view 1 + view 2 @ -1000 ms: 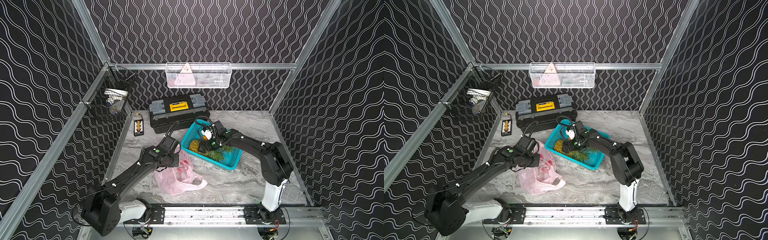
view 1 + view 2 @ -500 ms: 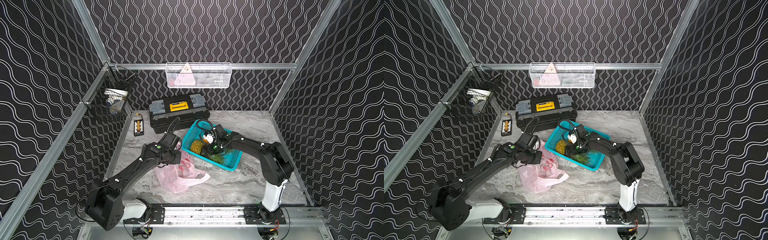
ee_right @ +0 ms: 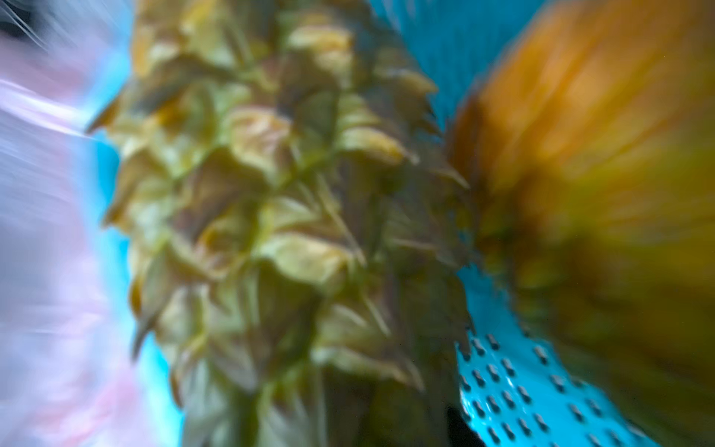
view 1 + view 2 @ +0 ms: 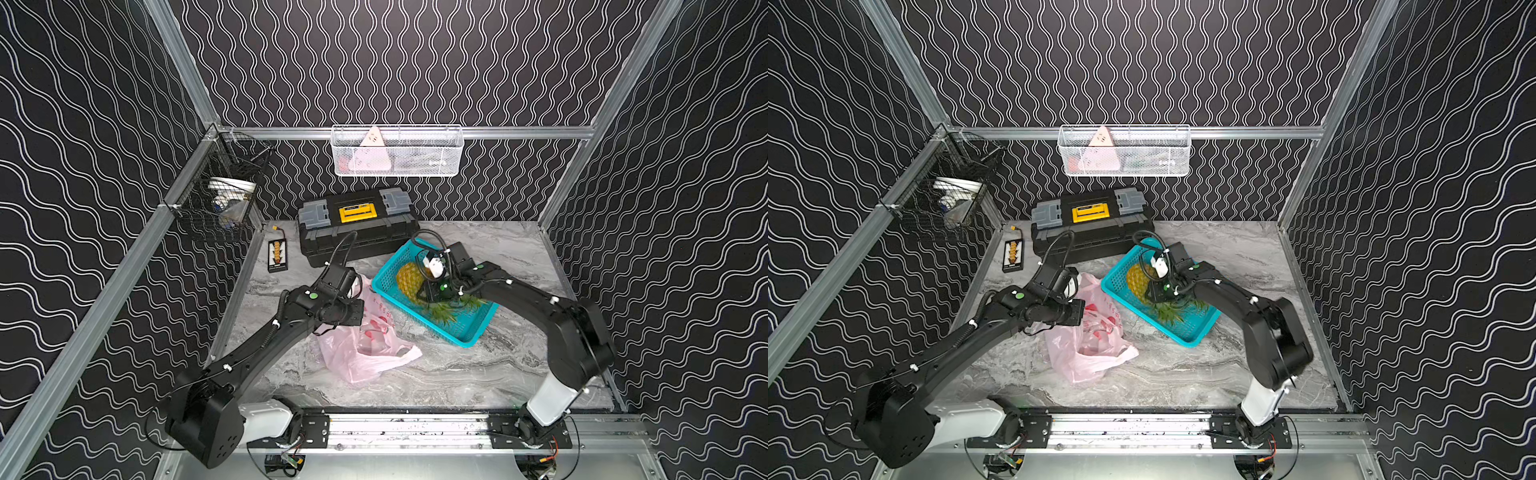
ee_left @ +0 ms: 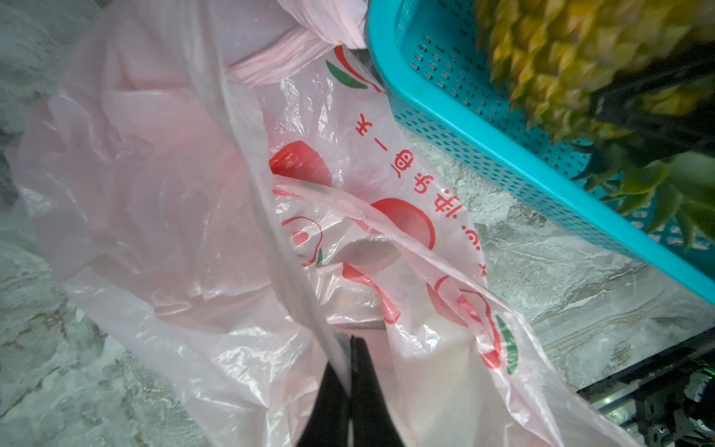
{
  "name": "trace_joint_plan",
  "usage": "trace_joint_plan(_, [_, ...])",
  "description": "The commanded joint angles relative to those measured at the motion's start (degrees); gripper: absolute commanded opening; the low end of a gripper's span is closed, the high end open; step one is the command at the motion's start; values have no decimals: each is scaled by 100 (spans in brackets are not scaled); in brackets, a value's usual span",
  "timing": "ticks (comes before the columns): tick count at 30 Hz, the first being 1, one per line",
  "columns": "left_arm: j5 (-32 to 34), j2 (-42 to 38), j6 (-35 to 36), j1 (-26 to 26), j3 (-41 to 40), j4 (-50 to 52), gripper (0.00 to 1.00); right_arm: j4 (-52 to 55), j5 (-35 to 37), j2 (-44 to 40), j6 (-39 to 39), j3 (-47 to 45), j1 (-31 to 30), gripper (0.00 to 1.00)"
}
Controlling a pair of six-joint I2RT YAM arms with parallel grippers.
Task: Place the pineapple into a plastic bag & tie a knot
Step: Pick up the plastic bag at the center of the board, then place the pineapple in the plastic bag.
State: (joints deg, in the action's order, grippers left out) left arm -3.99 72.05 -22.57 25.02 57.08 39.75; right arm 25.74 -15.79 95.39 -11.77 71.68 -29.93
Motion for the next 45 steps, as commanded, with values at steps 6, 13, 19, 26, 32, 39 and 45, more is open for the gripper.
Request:
trace_joint_plan(6, [-146,-307,61,-16,26,-475,0,-63,-724,-640,-454,526,-52,38])
trace_joint_plan(13, [-151,-347,-11,-23,-16,-591,0,-369,-1457,-345,-1319,589,-765,36])
trace_joint_plan(19, [48,-428,-68,-19,-162,-580,0,-825,-1721,-242,-2037,-66,-1268,34])
trace_joint_plan(26, [205,-494,-81,-14,-299,-542,0,-535,-1896,-44,-2174,-243,-1609,35])
trace_joint_plan(32, [-90,-537,-102,-20,-436,-784,0,-152,-2143,652,-2213,277,-1644,35])
trace_joint_plan(39, [-343,-519,-156,-12,-517,-918,0,-229,-2659,1591,-2583,1232,-1437,38])
trace_joint_plan(45, [-429,-562,-355,-14,-757,-1181,0,-2958,-3579,2326,-5040,910,-1085,38])
